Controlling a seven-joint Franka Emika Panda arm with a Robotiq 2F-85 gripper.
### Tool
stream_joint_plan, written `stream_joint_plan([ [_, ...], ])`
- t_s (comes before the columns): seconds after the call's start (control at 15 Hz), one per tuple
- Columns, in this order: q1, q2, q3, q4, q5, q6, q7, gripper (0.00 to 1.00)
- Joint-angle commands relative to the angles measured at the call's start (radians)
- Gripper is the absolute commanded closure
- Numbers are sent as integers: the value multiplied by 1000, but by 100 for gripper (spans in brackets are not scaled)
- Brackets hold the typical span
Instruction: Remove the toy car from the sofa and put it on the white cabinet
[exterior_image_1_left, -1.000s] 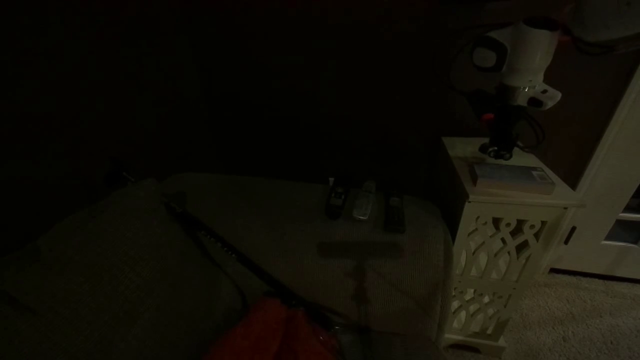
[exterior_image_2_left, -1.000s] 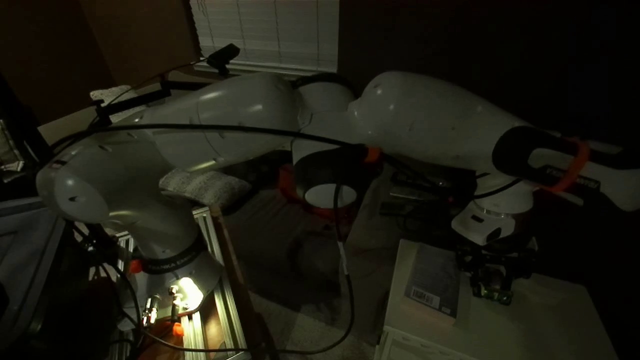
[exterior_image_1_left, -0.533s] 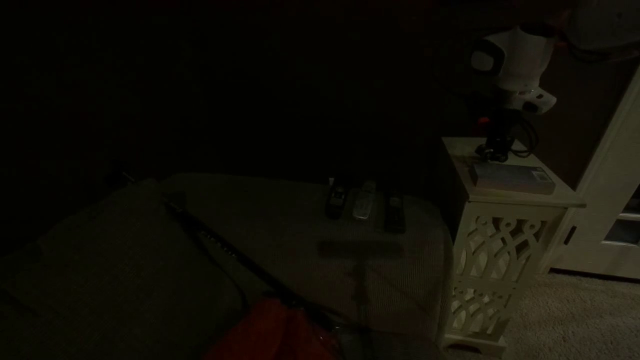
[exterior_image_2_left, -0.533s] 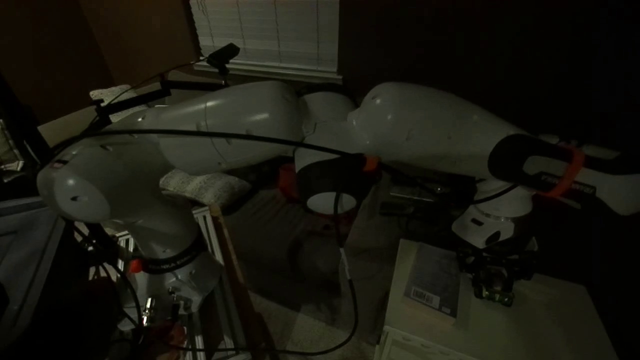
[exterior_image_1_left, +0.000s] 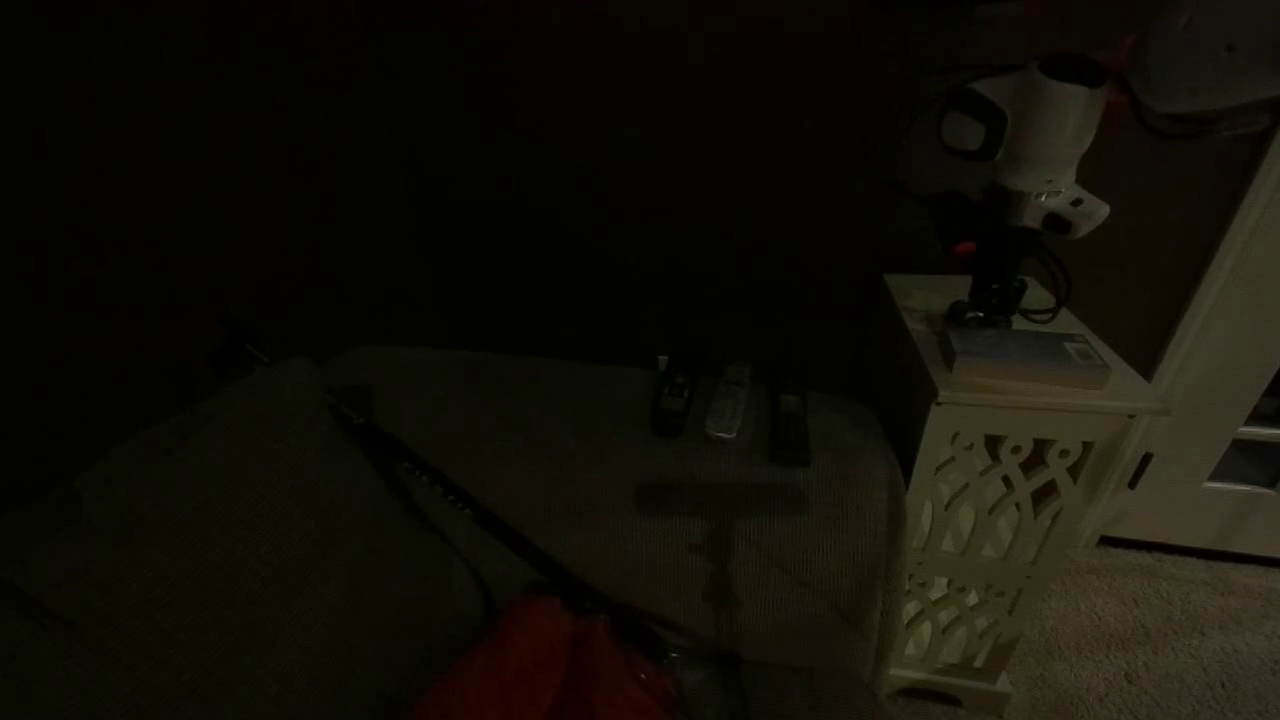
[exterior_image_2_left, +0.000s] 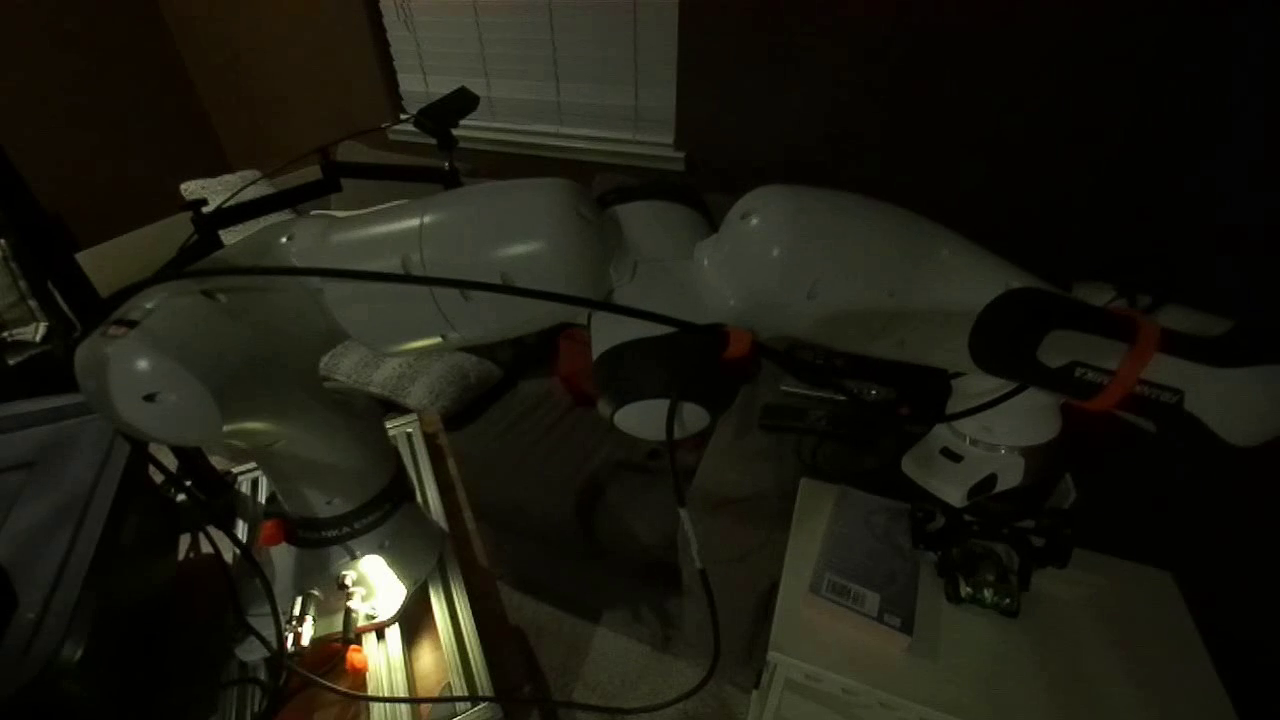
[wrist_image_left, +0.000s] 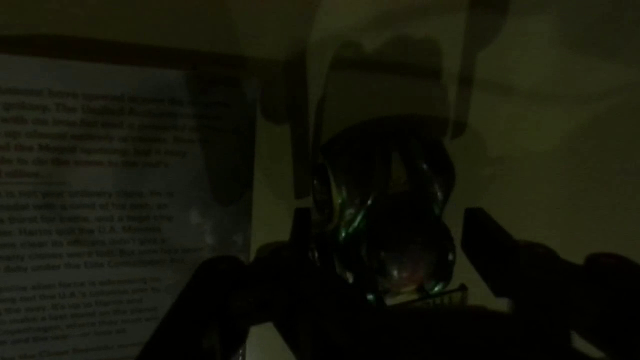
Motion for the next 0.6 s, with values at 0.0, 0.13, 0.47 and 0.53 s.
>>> stream_joint_plan([
  [0.0,5,4,5,36,10,41,-3,0],
  [0.13,-21,-52,23,-20,32,29,-11,0],
  [0.47,-145,-200,147,-239,29,6,-138,0],
  [0.53,-169,-235,167,-282,29,6,-180,0],
])
